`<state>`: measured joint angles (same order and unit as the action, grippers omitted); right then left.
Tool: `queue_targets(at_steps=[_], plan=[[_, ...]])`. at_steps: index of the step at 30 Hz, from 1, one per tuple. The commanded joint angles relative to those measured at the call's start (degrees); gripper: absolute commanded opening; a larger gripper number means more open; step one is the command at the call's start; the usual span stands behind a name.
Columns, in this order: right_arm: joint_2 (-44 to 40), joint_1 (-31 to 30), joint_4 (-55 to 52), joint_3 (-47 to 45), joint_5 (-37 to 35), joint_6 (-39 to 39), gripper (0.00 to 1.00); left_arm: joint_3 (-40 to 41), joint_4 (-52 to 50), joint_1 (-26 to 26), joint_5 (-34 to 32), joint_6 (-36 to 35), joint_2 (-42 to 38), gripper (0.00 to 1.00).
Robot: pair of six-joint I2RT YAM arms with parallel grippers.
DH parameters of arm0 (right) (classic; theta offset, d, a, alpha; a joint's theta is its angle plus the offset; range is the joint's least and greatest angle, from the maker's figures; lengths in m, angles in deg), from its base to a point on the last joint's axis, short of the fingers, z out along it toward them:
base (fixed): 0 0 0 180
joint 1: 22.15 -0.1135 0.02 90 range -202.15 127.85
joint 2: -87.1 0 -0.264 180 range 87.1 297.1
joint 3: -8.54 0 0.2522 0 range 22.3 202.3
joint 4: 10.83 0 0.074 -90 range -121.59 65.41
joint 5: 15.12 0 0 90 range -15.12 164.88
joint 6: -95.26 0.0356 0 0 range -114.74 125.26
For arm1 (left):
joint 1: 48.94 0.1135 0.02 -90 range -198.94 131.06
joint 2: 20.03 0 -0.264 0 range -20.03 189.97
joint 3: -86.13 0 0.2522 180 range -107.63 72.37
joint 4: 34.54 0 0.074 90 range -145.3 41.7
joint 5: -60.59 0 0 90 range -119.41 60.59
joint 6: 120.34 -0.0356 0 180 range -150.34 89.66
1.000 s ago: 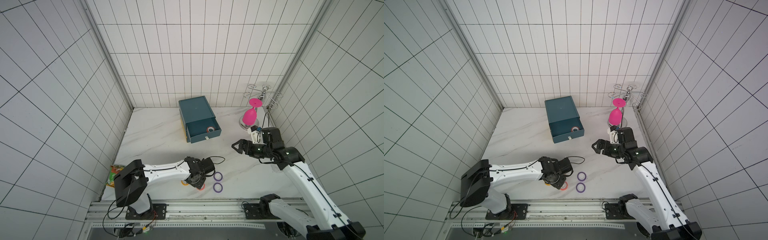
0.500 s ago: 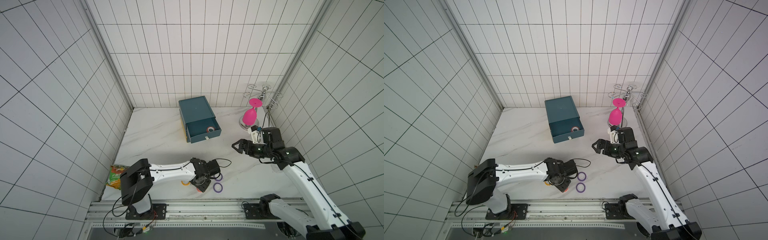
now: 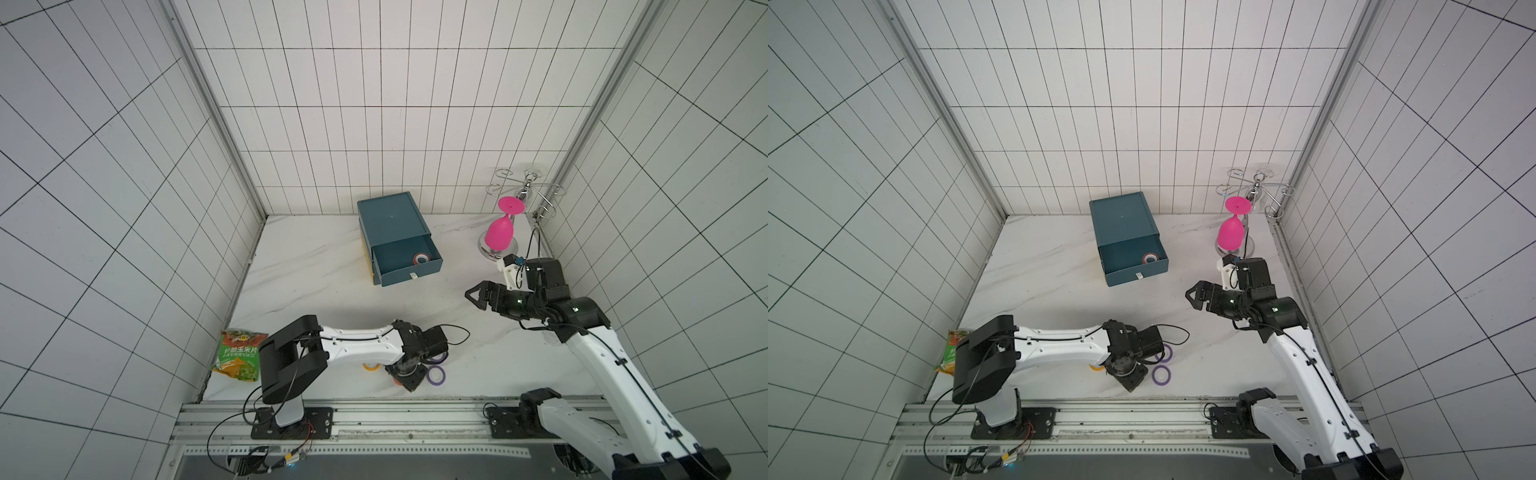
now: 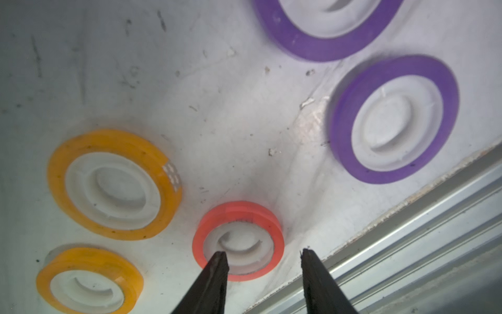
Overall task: Place the transparent tape into the drawer according to color
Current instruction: Pick up the tape at the center of the board.
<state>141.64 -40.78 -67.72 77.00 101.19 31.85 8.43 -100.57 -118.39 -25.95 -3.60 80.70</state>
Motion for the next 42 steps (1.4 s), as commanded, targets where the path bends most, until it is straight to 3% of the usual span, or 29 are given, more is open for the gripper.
queue_targets(at_steps=[1,9,18,42], plan=[[-1.02,0.8,-0.51,-1.17,0.56,-0.62,0.96,-1.67,1.26,-0.59,1.43,-0.65,1.38,0.45],[-1.79,1.16,-0.51,-1.87,0.72,-0.33,0.96,-1.9,1.43,-0.55,0.74,-0.31,4.56,0.38],[-1.49,1.59,-0.62,-1.17,1.29,-0.49,0.95,-2.08,1.34,-0.09,-0.38,0.37,8.78,0.01],[-0.61,2.37,0.44,-1.7,2.77,-0.44,0.96,-4.24,-5.84,0.28,-6.96,2.32,-0.39,0.0]])
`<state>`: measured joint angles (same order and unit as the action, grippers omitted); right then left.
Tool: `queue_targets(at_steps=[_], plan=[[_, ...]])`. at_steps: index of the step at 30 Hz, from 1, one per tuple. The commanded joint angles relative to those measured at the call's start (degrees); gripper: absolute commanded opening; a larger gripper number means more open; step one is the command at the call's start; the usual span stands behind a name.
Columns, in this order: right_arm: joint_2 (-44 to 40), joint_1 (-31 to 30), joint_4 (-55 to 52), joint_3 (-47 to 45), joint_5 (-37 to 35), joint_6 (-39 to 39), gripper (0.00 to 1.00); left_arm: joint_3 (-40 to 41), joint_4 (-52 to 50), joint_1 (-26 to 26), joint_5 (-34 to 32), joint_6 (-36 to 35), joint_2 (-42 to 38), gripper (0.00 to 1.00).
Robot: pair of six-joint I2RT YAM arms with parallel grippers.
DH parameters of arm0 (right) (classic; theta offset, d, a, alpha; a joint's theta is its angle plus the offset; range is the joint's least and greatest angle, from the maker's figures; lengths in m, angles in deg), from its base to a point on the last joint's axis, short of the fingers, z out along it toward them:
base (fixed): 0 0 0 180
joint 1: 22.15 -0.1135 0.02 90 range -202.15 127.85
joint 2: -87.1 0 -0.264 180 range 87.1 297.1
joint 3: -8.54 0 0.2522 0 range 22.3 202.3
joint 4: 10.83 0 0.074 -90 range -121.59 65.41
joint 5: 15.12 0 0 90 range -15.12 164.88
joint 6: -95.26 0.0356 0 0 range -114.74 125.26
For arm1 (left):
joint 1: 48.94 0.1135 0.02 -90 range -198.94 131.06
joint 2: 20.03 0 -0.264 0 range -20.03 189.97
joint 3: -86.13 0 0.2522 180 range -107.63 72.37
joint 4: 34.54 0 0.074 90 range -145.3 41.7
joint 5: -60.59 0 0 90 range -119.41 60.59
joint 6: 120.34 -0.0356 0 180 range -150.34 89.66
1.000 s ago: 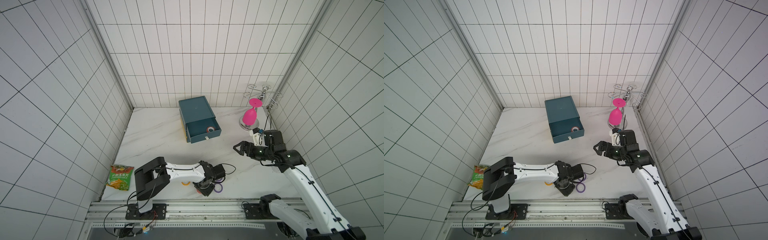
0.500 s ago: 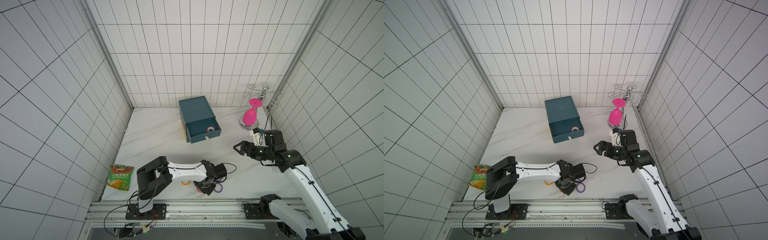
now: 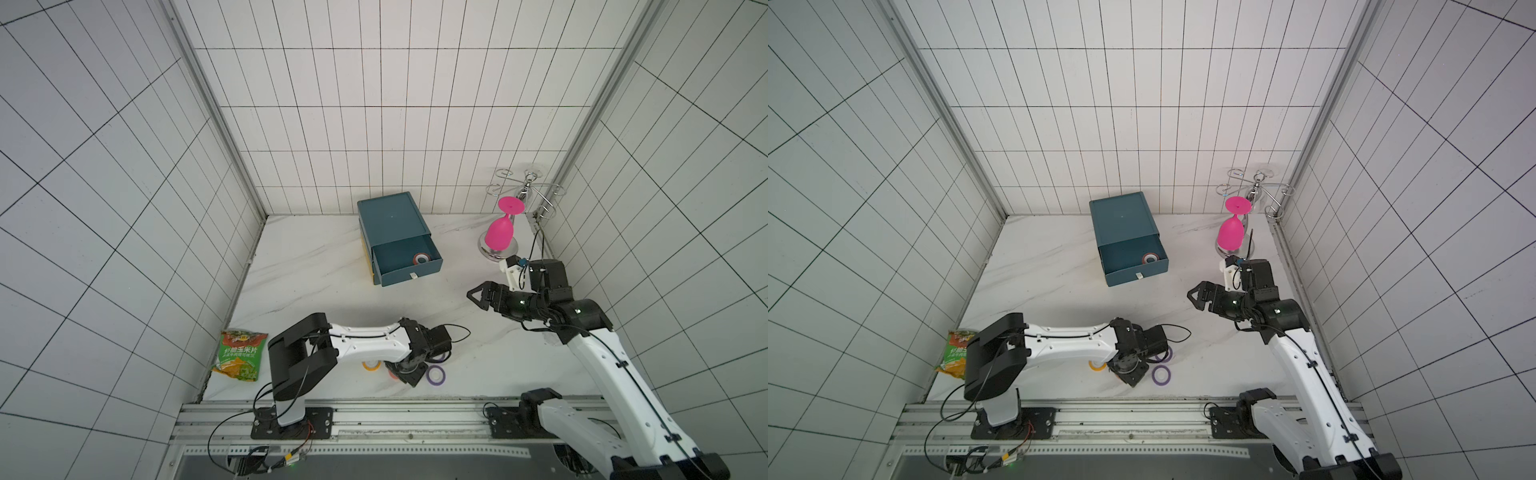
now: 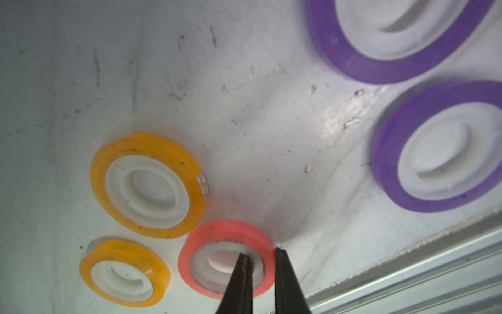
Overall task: Place the transparent tape into the drawer according to color
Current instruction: Pick up the tape at the center of the board.
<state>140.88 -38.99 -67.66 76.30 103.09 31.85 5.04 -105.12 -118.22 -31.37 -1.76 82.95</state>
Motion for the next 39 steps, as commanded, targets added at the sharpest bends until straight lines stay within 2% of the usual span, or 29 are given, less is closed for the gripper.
queue_targets(at_steps=[1,10,19,31,39], plan=[[0.1,0.58,0.44,-0.92,0.89,-0.4,0.96,-0.95,-1.57,0.12,-1.61,0.5,-2.98,0.0],[0.47,0.58,0.79,-0.74,1.42,-0.36,0.96,-2.98,-5.25,0.05,-2.83,0.51,-7.07,0.0],[1.33,0.59,2.05,-0.56,2.12,-0.18,0.96,-8.93,-9.86,0.05,-3.99,-0.26,-10.75,0.0],[3.09,0.72,3.34,0.99,2.37,0.09,0.96,-23.71,-18.07,1.44,-10.7,-3.93,-11.66,0.0],[5.79,0.76,3.96,3.56,2.39,0.04,0.96,-34.93,-19.04,7.12,-14.33,-10.45,-9.17,0.0]])
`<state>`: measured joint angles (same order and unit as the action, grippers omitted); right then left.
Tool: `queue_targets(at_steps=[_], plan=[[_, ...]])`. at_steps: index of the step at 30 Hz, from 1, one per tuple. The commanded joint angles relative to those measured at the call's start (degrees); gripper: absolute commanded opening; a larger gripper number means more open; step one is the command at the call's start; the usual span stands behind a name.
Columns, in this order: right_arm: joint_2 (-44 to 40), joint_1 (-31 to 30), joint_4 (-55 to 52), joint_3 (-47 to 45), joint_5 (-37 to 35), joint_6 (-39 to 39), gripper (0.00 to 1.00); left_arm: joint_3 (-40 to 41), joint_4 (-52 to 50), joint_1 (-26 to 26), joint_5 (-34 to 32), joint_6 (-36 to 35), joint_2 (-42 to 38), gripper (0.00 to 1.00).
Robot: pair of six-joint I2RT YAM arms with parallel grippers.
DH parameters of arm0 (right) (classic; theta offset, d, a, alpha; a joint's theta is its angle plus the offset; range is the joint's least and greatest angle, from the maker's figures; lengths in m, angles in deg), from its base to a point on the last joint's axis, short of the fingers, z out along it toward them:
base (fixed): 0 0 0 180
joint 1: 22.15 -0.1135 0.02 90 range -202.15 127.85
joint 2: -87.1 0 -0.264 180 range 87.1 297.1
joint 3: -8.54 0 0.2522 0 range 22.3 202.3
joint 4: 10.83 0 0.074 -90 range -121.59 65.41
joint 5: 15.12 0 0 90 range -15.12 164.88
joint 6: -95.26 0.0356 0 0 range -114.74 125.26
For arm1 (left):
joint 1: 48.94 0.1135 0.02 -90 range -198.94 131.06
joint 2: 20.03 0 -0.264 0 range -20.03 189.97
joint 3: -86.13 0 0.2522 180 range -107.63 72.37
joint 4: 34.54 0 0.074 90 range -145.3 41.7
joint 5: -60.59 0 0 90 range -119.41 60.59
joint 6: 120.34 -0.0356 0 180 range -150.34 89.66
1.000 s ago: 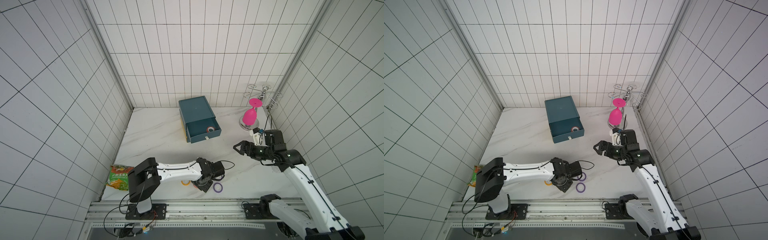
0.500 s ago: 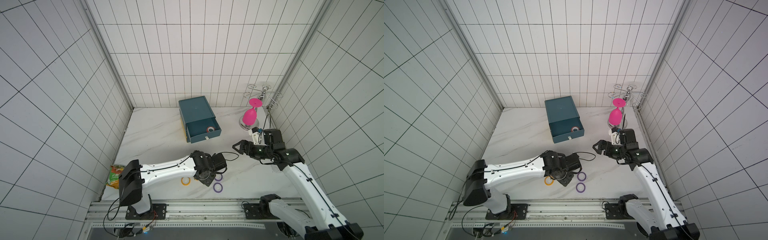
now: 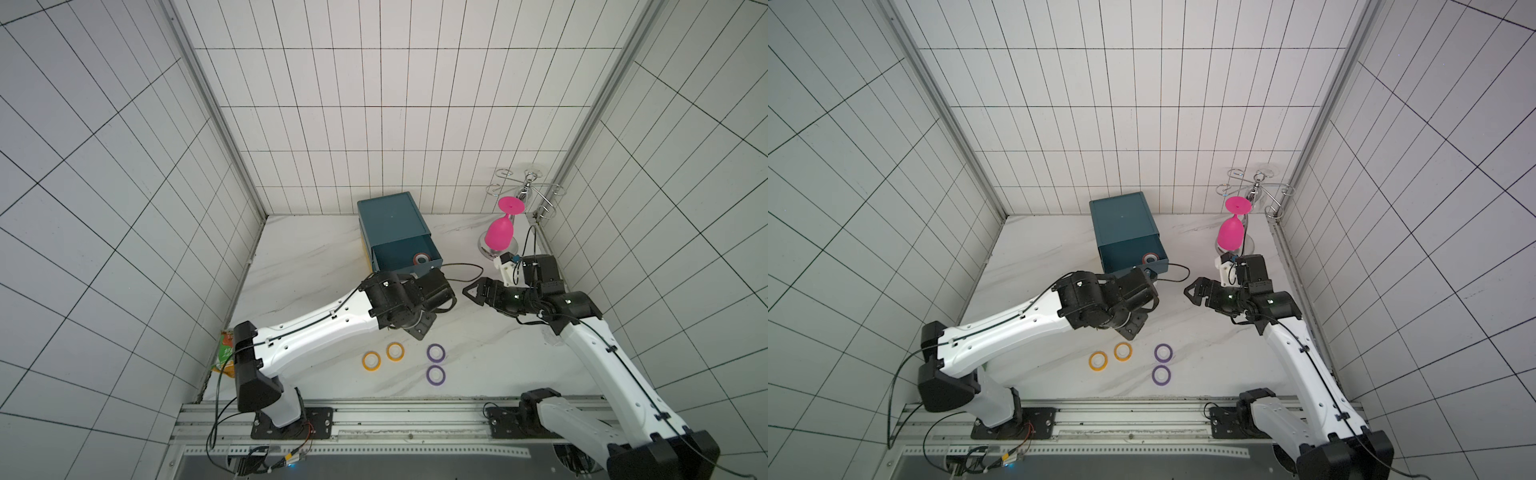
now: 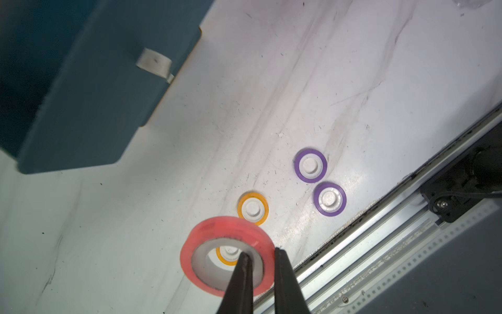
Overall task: Place the transparent tape into the drawer according to color
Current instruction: Pick up the tape at the center of the board, then place the tape in the drawer.
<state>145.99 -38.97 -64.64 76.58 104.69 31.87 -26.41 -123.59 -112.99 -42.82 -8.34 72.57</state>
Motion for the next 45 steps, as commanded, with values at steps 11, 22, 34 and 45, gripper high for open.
queue_targets(at_steps=[11,22,34,45], plan=[[3.55,1.68,2.14,4.1,1.29,-0.12,0.96,-14.14,5.33,9.99,-4.76,-13.47,6.44,0.0],[5.42,2.32,3.67,3.73,2.45,0.37,0.96,-15.78,8.52,17.5,-2.35,-16.33,11.07,0.0],[5.98,2.28,4.7,2.94,2.9,0.81,0.97,-12.58,9.79,20.37,-0.35,-14.79,11.78,0.53],[8.56,-6.37,5.35,5.61,-3.76,-3.3,0.99,-2.45,22.04,28.02,9.62,-10.81,0.78,0.82]])
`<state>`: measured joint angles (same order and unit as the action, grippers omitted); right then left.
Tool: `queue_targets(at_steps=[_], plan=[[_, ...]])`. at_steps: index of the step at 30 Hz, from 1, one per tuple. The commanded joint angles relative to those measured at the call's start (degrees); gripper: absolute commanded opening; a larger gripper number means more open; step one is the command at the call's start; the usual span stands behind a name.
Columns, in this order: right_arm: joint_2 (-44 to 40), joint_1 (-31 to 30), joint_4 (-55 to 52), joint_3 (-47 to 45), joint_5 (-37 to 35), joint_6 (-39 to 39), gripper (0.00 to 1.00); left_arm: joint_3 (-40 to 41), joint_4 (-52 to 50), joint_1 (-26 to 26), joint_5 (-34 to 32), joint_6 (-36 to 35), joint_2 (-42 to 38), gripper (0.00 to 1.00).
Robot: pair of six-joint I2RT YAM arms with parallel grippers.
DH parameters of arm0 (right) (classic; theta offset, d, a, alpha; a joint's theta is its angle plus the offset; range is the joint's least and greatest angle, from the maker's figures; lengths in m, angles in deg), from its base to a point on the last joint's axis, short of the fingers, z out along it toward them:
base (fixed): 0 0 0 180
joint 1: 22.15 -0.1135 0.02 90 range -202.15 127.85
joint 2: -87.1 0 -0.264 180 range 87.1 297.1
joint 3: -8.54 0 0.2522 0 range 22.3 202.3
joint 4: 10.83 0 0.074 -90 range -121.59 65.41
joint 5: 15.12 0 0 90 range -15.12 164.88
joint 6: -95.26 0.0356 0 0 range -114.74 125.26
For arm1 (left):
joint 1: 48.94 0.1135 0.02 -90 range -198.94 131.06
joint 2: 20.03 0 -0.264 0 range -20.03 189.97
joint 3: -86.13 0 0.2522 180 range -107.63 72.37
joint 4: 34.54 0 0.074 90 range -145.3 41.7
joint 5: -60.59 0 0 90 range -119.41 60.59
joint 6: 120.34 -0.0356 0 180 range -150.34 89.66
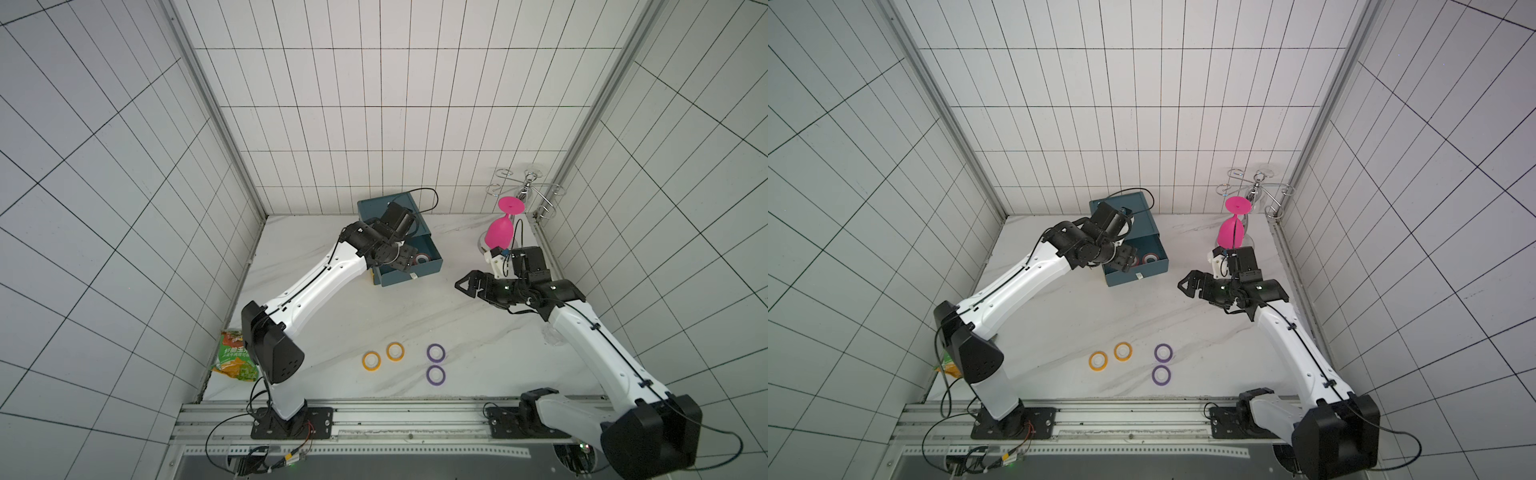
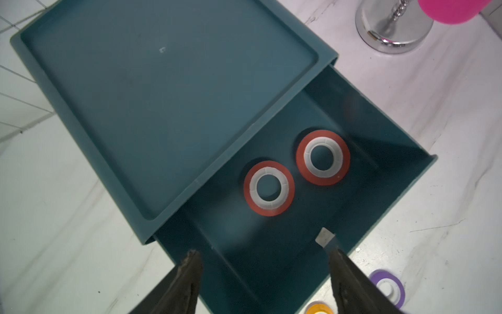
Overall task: Place the transparent tape into the drawer according to color
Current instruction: Place the tape in the drawer, then close the drawer in the storage box.
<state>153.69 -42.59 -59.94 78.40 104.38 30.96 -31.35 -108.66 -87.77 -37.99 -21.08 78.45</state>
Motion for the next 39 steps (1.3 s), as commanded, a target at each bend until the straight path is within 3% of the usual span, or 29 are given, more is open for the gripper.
queue_targets(at_steps=[1,7,18,23,33,39], plan=[[1.36,-3.8,1.25,4.01,-4.53,-2.81,0.99,3.91,8.86,4.18,6.3,2.68,-6.32,0.84],[4.56,-9.05,5.69,5.21,-8.26,-4.13,0.97,3.6,9.37,9.96,10.58,4.36,-6.69,0.92],[10.39,-17.11,10.34,9.04,-15.64,-7.82,0.88,4.02,13.91,15.94,15.07,6.86,-1.42,0.93],[11.84,-19.08,13.28,8.51,-16.79,-8.46,0.87,3.88,16.72,17.11,14.78,8.06,1.32,0.86],[15.22,-21.35,18.08,8.85,-19.34,-9.34,0.83,4.18,16.78,18.0,16.05,7.79,5.22,0.61],[16.53,-22.15,21.15,9.29,-20.16,-9.86,0.79,4.5,14.97,18.17,16.14,7.62,5.76,0.51]])
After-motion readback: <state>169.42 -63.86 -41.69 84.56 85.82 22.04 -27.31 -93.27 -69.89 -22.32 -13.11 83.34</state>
